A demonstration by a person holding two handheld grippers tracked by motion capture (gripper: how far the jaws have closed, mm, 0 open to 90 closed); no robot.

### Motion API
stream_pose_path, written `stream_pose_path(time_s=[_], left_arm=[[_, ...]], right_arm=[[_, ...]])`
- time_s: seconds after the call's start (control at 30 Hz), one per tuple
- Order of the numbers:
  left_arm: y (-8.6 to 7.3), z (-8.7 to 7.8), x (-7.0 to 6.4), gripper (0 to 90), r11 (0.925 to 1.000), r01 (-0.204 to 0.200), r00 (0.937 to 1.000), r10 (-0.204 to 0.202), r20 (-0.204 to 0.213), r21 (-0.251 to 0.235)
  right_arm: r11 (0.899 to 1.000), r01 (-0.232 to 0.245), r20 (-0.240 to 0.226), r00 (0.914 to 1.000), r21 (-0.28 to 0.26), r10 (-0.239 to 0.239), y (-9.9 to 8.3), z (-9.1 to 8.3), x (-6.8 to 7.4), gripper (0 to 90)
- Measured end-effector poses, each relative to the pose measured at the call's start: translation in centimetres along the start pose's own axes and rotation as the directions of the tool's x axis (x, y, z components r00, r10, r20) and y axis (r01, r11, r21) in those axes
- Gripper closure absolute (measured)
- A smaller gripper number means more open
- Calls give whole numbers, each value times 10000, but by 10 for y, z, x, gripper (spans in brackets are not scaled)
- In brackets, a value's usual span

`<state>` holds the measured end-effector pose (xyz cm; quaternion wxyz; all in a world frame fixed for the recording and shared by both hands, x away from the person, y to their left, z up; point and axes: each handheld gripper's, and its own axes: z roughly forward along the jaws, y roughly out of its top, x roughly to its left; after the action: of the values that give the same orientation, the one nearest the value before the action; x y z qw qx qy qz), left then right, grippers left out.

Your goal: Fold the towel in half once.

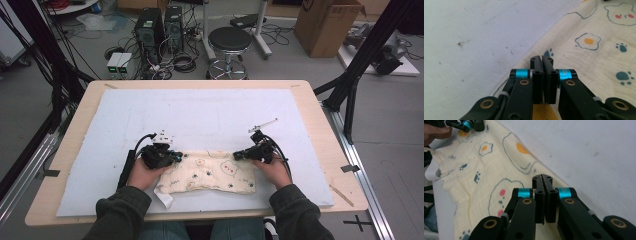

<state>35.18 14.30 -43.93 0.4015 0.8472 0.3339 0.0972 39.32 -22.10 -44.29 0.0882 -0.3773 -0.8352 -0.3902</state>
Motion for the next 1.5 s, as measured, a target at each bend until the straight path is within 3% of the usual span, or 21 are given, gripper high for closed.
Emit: stream_pose_path(time_s=[0.2, 0.43, 0.53, 0.7, 0.9, 1.1, 1.33, 1.5], left_arm=[[-6, -7, 5, 852, 9999, 160, 9996, -161, -231, -55], [-12, -16, 12, 845, 9995, 301, 9986, -303, -430, -62], [-12, -21, 13, 845, 9992, 317, 9988, -326, -359, -251], [-14, -23, 14, 845, 9994, 274, 9983, -284, -513, -189], [-16, -21, 18, 853, 9991, 413, 9973, -417, -604, -80], [-17, -20, 21, 866, 9986, 507, 9973, -513, -521, -128], [-16, -21, 18, 839, 9996, 255, 9981, -261, -567, -104], [-14, -26, 12, 818, 9987, 44, 9988, -69, -491, -502]], right_arm=[[9985, -317, -79, 9995, -439, 314, -15, -15, -12, 890], [9976, -408, -16, 9992, -562, 408, -21, -21, -14, 878], [9980, -206, -43, 9998, -591, 204, -20, -21, -11, 876], [9984, 9, -111, 9999, -563, -15, -21, -22, -6, 875], [9988, -124, 213, 9997, -475, 135, -25, -27, -12, 876], [9970, -281, 227, 9993, -720, 298, -31, -35, -19, 878], [9957, -145, 381, 9991, -914, 181, -34, -38, -17, 840], [9934, 64, 453, 9990, -1142, -12, -34, -41, -12, 811]])
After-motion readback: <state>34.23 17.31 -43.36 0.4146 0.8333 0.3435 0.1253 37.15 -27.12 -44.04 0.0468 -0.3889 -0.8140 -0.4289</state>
